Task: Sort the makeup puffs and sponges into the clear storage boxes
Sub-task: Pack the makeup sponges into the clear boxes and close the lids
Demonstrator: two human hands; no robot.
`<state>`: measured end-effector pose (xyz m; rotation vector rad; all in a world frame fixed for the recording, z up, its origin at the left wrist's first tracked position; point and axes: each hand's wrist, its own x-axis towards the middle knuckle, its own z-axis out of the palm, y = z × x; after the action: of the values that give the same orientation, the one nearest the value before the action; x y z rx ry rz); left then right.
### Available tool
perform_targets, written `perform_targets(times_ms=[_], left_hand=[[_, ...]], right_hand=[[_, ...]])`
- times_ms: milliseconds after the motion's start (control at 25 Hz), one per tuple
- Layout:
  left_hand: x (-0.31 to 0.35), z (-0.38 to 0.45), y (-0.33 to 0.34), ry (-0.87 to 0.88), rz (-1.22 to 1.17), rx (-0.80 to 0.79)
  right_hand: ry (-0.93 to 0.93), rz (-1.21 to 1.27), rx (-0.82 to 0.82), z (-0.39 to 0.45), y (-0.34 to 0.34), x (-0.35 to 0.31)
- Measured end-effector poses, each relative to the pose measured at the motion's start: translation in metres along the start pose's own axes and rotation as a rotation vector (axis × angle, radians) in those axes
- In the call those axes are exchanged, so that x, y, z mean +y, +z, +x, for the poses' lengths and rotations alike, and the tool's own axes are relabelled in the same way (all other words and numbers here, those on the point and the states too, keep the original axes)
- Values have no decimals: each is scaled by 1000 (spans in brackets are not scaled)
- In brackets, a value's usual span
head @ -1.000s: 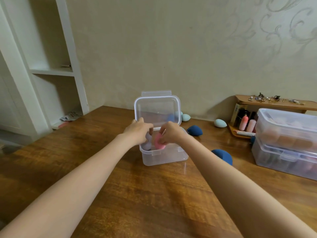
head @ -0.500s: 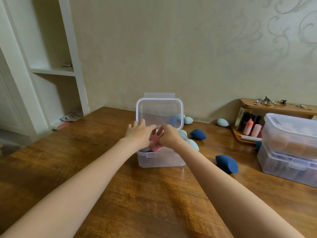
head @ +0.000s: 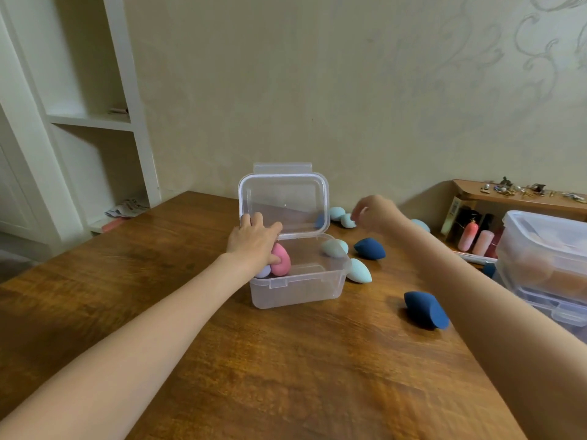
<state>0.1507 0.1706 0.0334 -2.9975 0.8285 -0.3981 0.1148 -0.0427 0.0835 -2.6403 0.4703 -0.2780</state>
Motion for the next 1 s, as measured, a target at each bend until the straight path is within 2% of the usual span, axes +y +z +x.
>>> perform_targets(times_ms=[80, 160, 280, 360, 480, 560, 640, 720, 800, 840, 920, 1000], left_hand=[[0, 4, 2, 2, -17, 4], [0, 6, 3, 14, -18, 15], [0, 7, 6, 22, -20, 34], [0, 7, 6, 16, -30, 41], [1, 6, 6, 19, -36, 34], [1, 4, 4, 26, -62, 19], [0, 0, 4, 36, -76, 22], [1, -5, 3, 35, -70, 34], [3, -7, 3, 16, -31, 45], [4, -8, 3, 3, -5, 47], [6, -11, 2, -10, 29, 49], [8, -15, 2, -8, 43, 46]], right_hand=[[49, -230, -126, 6, 11, 19], [49, -299, -168, 10, 28, 37], [74, -185, -67, 17, 45, 48], [13, -142, -2, 19, 49, 43], [-122, -198, -67, 17, 57, 27], [-188, -259, -47, 15, 62, 23], [-186, -112, 132, 15, 54, 18], [-80, 337, 256, 9, 30, 7], [-107, 732, 109, -4, 10, -9], [-157, 752, -31, -16, 9, -18], [-221, 505, -277, -41, 23, -32], [-259, 117, -330, -54, 46, -34]])
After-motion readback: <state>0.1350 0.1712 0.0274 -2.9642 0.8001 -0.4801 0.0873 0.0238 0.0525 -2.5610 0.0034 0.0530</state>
